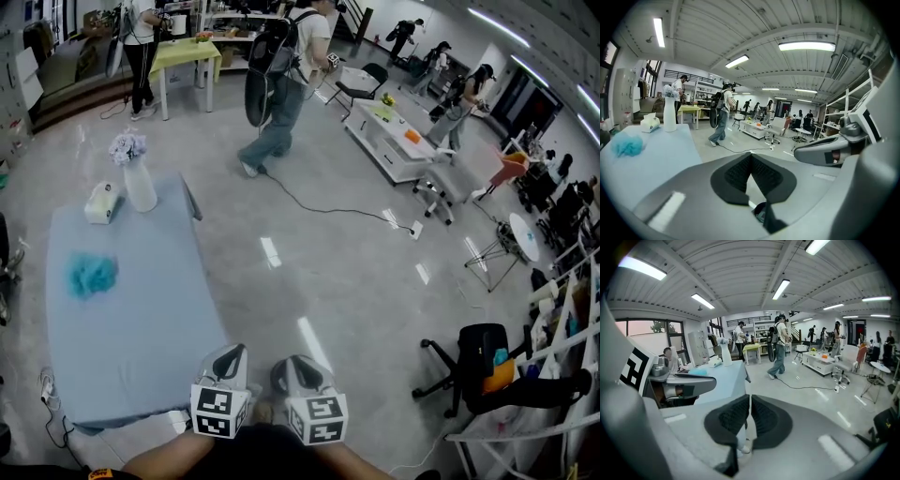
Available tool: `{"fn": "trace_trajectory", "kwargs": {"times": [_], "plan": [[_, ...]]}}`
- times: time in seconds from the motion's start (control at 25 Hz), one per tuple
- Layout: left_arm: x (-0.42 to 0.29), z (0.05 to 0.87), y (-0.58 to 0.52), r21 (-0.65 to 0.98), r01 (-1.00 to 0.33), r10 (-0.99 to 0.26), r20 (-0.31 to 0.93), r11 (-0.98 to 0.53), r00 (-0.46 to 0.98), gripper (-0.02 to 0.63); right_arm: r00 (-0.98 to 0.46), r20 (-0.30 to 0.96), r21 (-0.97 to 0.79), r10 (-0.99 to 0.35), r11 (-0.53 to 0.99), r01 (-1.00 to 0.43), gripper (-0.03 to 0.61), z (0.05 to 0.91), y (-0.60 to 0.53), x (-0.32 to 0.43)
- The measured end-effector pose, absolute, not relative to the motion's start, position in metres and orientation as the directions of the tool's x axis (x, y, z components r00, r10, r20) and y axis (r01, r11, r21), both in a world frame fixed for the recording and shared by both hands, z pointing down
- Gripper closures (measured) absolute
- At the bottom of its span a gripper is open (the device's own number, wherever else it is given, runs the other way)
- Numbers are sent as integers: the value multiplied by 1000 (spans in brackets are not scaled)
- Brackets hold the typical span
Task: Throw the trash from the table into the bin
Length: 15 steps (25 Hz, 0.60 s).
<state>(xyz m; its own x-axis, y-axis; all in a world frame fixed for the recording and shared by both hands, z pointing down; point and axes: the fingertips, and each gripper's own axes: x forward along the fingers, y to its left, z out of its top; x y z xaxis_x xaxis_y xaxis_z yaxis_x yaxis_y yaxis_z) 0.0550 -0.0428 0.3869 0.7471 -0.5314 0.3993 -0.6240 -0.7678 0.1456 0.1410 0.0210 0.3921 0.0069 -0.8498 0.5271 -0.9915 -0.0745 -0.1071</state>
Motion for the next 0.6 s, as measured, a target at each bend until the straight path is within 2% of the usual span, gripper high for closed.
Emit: {"fn": "trace_trajectory", "kwargs": {"times": [0.6], "plan": [[-27,389,-90,151,-746,-653,394,-648,647,607,-118,526,-100,-842,77,-992,565,395,-42,75]]}}
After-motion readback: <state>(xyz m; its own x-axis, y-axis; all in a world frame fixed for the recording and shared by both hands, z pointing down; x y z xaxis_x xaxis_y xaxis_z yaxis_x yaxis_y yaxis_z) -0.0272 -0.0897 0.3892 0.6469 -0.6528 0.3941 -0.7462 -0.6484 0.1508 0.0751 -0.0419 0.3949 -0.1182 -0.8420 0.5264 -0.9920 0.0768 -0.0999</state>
